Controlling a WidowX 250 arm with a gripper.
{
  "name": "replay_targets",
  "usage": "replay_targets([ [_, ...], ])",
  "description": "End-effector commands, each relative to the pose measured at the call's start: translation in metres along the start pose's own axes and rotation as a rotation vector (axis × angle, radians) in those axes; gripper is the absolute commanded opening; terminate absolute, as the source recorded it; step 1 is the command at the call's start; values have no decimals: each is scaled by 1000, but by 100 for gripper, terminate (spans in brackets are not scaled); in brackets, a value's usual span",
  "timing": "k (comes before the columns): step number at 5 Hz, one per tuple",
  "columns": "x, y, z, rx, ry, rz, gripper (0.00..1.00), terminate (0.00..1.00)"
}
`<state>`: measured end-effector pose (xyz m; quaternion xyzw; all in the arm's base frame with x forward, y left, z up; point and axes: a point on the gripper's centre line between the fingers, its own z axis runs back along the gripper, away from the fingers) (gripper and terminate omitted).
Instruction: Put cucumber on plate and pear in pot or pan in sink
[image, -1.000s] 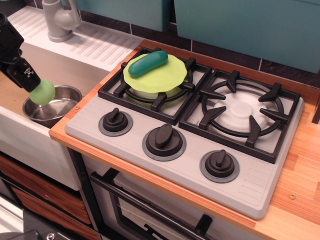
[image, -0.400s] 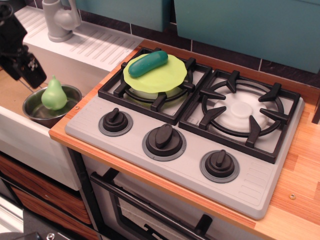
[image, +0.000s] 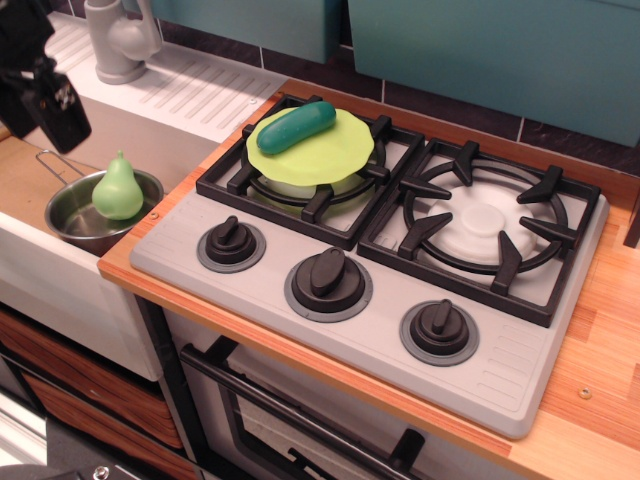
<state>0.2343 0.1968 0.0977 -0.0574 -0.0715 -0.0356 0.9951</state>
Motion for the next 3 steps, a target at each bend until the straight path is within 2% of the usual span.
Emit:
replay_targets([
  [1, 22, -28, 50, 88, 23, 43, 100, 0],
  [2, 26, -43, 62, 90, 49, 62, 100, 0],
  [3, 30, -60, 75, 69, 66, 47, 100, 100],
])
